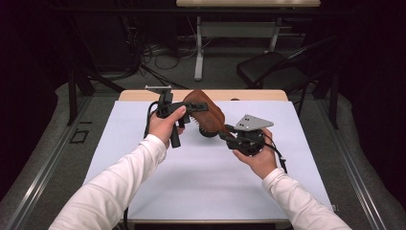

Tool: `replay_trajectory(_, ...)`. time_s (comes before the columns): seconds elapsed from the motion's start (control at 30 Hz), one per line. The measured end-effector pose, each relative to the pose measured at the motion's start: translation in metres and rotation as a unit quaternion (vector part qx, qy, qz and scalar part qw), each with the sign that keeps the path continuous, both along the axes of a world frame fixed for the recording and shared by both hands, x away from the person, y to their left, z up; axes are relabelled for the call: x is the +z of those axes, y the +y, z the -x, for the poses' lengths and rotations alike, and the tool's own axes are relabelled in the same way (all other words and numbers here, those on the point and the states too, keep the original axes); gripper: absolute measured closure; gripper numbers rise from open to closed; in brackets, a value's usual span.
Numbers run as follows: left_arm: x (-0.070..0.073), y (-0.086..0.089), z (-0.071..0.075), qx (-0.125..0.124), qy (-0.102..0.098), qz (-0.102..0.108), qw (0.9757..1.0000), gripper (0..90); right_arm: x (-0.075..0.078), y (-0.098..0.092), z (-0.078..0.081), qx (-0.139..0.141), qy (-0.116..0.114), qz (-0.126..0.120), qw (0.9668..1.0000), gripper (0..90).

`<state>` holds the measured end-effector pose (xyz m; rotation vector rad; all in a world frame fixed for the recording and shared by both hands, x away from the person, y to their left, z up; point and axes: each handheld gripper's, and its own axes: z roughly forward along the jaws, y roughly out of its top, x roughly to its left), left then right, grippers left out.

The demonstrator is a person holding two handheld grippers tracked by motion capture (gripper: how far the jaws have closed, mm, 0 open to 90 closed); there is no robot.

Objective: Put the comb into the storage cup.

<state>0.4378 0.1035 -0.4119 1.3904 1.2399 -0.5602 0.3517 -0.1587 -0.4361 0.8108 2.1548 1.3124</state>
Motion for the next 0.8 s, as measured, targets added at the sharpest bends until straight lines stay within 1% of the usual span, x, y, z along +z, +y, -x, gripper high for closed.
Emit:
replay_trajectory(0.1, -0.0004, 0.0012, -0.0006, 0.002, -0.003, 0.000, 1.0000, 50.0, -0.0001, -0.0001, -0.0001, -0.001, 0.000, 0.000, 1.0000, 61.1)
replay_trajectory(0.13, -0.0004, 0.0013, -0.0007, 0.003, -0.002, 0.000, 1.0000, 49.9, -0.0002, 0.0002, -0.0002, 0.002, 0.002, -0.004, 1.0000, 57.9)
replay_trajectory(0.2, -0.0004, 0.0015, -0.0008, 0.004, -0.002, 0.000, 1.0000, 49.9, -0.0001, 0.0006, -0.0001, 0.003, 0.003, -0.007, 1.0000, 54.4)
replay_trajectory(0.23, -0.0005, 0.0017, -0.0008, 0.004, -0.002, 0.000, 1.0000, 49.9, -0.0001, 0.0006, -0.0001, 0.003, 0.003, -0.007, 1.0000, 54.4)
replay_trajectory(0.27, -0.0005, 0.0017, -0.0009, 0.004, -0.002, 0.000, 1.0000, 49.9, -0.0002, 0.0013, -0.0002, 0.001, 0.002, -0.009, 1.0000, 49.9)
replay_trajectory(0.3, -0.0005, 0.0018, -0.0009, 0.004, -0.002, 0.000, 1.0000, 49.9, -0.0001, 0.0015, -0.0004, 0.000, 0.004, -0.011, 0.9999, 47.7)
replay_trajectory(0.4, -0.0007, 0.0018, -0.0010, 0.005, -0.003, -0.001, 1.0000, 49.9, -0.0004, 0.0018, -0.0012, -0.004, 0.006, -0.013, 0.9999, 44.1)
replay_trajectory(0.43, -0.0007, 0.0019, -0.0011, 0.005, -0.004, -0.002, 1.0000, 49.8, -0.0008, 0.0018, -0.0018, -0.010, 0.007, -0.011, 0.9999, 42.0)
replay_trajectory(0.53, -0.0005, 0.0022, -0.0012, 0.007, -0.006, -0.004, 0.9999, 49.8, -0.0014, 0.0018, -0.0028, -0.009, 0.013, -0.011, 0.9998, 41.0)
replay_trajectory(0.57, -0.0006, 0.0024, -0.0013, 0.008, -0.006, -0.003, 0.9999, 49.8, -0.0018, 0.0019, -0.0038, -0.001, 0.019, -0.011, 0.9997, 39.8)
replay_trajectory(0.67, -0.0007, 0.0029, -0.0015, 0.010, -0.006, -0.004, 0.9999, 49.8, -0.0019, 0.0023, -0.0037, 0.003, 0.020, -0.011, 0.9997, 39.6)
replay_trajectory(0.8, -0.0012, 0.0036, -0.0019, 0.010, -0.006, -0.006, 0.9999, 49.8, -0.0017, 0.0028, -0.0042, 0.009, 0.018, -0.009, 0.9998, 37.0)
